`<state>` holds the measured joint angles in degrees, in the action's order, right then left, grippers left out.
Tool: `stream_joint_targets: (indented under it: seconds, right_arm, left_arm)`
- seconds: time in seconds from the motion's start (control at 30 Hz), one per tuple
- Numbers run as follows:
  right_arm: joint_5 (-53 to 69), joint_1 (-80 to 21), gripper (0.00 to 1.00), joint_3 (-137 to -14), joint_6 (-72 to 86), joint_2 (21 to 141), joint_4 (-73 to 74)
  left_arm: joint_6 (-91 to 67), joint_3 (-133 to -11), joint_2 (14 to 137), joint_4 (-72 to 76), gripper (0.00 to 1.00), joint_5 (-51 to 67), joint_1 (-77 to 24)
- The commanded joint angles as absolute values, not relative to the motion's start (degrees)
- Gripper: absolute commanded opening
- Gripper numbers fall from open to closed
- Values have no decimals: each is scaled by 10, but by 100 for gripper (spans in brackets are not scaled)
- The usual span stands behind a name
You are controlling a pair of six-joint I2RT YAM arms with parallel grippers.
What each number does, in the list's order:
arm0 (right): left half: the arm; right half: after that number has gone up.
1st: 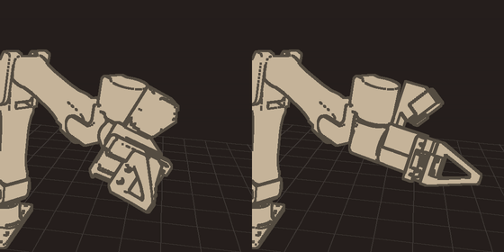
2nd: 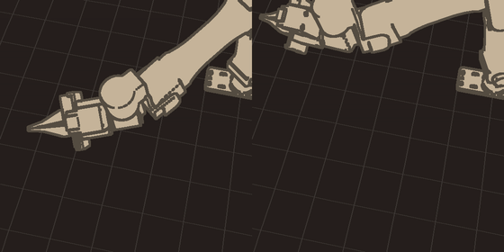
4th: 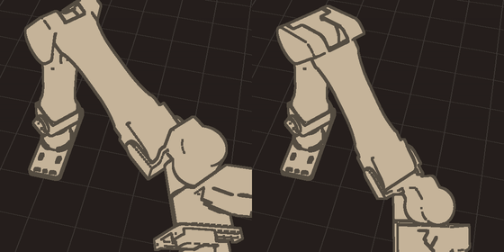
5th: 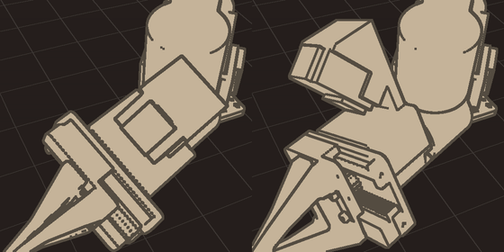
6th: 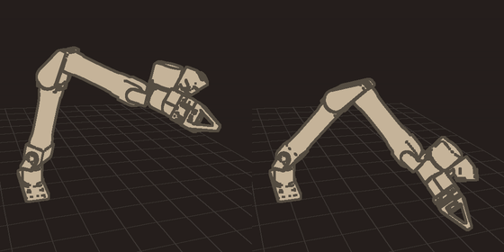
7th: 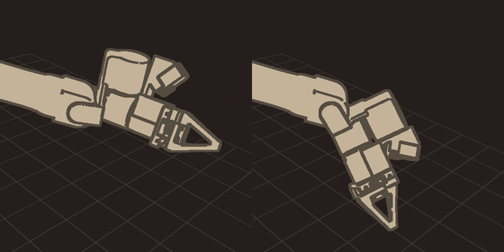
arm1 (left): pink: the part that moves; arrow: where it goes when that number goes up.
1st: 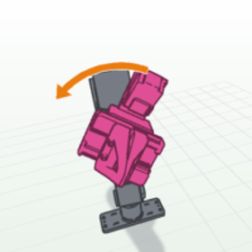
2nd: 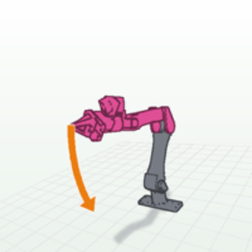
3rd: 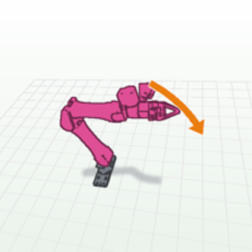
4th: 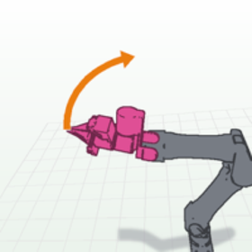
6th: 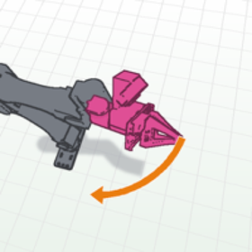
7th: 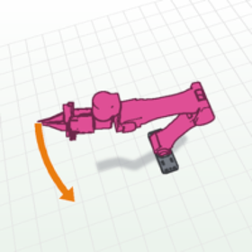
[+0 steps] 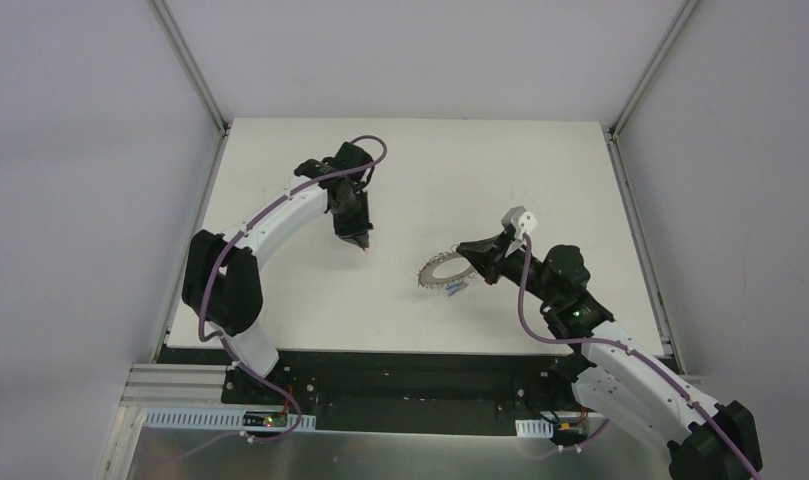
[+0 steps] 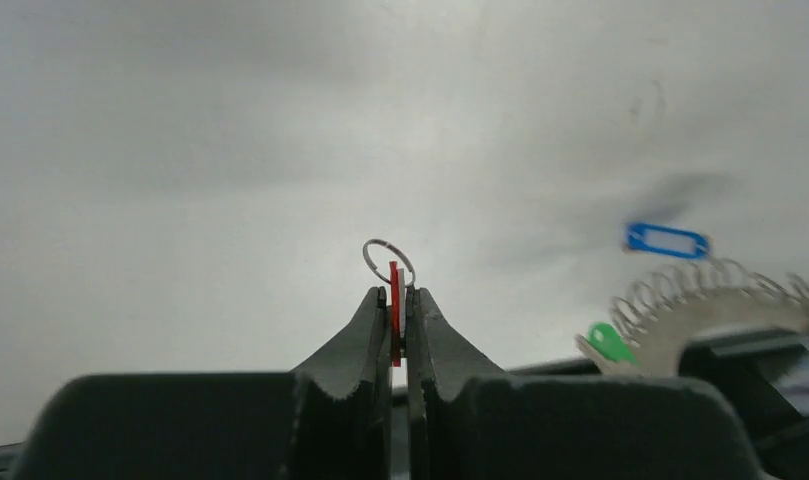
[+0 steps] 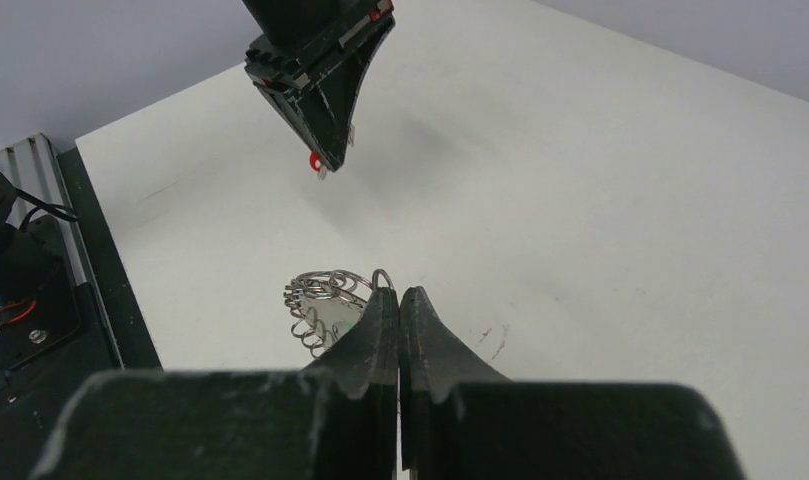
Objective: Remove the keys from the keyring
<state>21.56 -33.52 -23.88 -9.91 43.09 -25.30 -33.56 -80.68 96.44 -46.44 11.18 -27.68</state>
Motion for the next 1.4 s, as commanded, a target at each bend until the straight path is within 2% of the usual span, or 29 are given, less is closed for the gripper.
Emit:
stream_joint_targets:
  seconds: [0.0,0.1,0.17,0.2,0.27,0.4,0.57,0.73,1.0,1.1,1.13,1.27,1.37]
  right_arm:
    - [194,-337,0,-277,-100,424,-250]
    - [178,-337,0,-288,-101,441,-235]
    - [163,-337,0,-303,-101,459,-217]
    - [155,-336,0,-312,-100,468,-206]
    - [140,-335,0,-331,-93,489,-188]
    - [127,-328,0,-374,-89,544,-152]
    - [117,-309,0,-435,-70,630,-141]
    - [105,-285,0,-501,-50,735,-144]
    - [57,-262,0,-605,-29,876,-161]
    - [12,-263,25,-642,-32,902,-132]
    - [-14,-262,37,-657,-29,908,-114]
    - [-120,-263,97,-714,13,911,-37]
    - [-183,-262,99,-715,53,876,-25]
  left_arm:
    - [-257,-840,976,-501,3,-125,-273]
    - [-251,-846,977,-499,26,-156,-260]
    - [-249,-846,971,-491,56,-139,-248]
    - [-246,-842,963,-482,66,-133,-245]
    - [-242,-823,939,-459,75,-130,-245]
    - [-230,-791,894,-430,82,-142,-245]
    - [-217,-767,861,-413,82,-147,-245]
    - [-192,-707,791,-331,82,-110,-246]
    - [-191,-677,731,-301,82,-136,-246]
    - [-190,-676,721,-299,81,-130,-246]
    - [-186,-675,717,-296,82,-124,-246]
    - [-184,-661,690,-278,82,-125,-246]
    - [-185,-654,668,-269,82,-133,-246]
